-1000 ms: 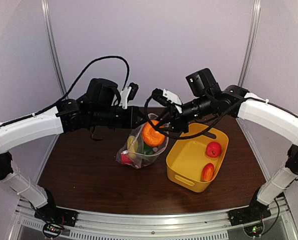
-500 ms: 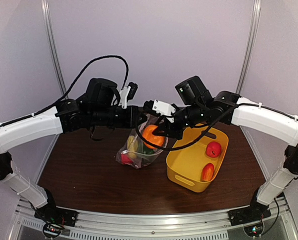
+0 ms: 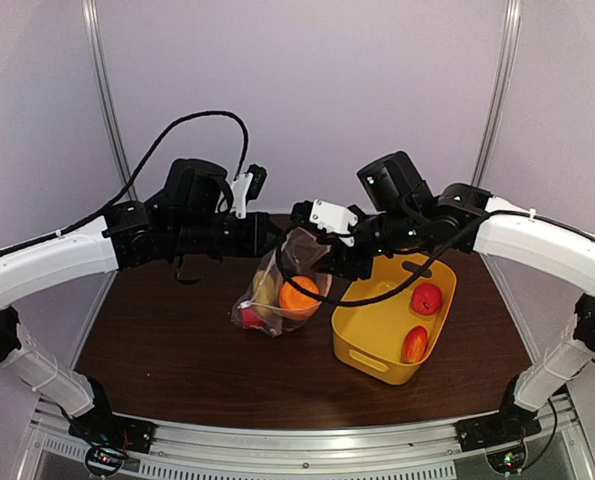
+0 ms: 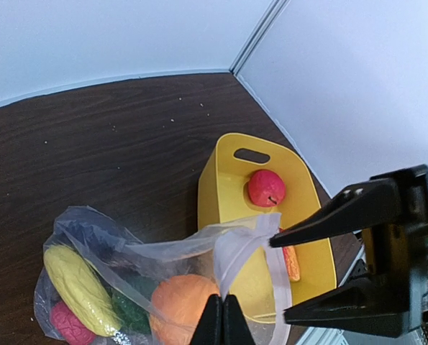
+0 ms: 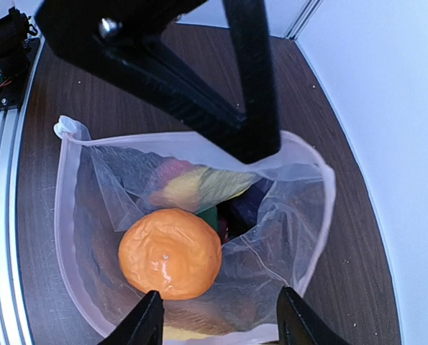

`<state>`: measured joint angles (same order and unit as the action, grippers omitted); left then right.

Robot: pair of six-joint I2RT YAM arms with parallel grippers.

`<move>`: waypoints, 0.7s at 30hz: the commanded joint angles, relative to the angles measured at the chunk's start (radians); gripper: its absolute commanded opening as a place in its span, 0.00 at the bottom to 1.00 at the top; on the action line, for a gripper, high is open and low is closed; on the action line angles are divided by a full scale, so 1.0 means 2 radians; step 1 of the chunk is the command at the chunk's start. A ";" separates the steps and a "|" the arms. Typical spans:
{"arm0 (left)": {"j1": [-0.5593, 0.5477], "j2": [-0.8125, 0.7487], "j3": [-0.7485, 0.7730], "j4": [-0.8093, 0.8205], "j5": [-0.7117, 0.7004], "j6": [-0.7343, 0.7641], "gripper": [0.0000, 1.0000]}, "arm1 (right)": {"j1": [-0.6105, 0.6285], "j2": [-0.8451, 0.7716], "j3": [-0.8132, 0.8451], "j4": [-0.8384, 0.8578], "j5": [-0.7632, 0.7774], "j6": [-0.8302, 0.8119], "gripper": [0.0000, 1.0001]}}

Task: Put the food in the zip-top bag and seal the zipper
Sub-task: Place the fake fruit in the zipper food storage bag, then pick up the fake fruit from the bin.

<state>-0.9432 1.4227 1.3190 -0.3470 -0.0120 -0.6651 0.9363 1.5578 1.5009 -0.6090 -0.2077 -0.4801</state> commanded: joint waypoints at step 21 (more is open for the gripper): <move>0.006 0.008 -0.012 0.021 0.006 0.009 0.00 | -0.205 -0.139 -0.184 0.030 -0.051 -0.005 0.56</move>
<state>-0.9413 1.4254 1.3025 -0.3405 -0.0101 -0.6601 0.5758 1.2961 1.1755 -0.5385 -0.2840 -0.4740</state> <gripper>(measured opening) 0.012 0.554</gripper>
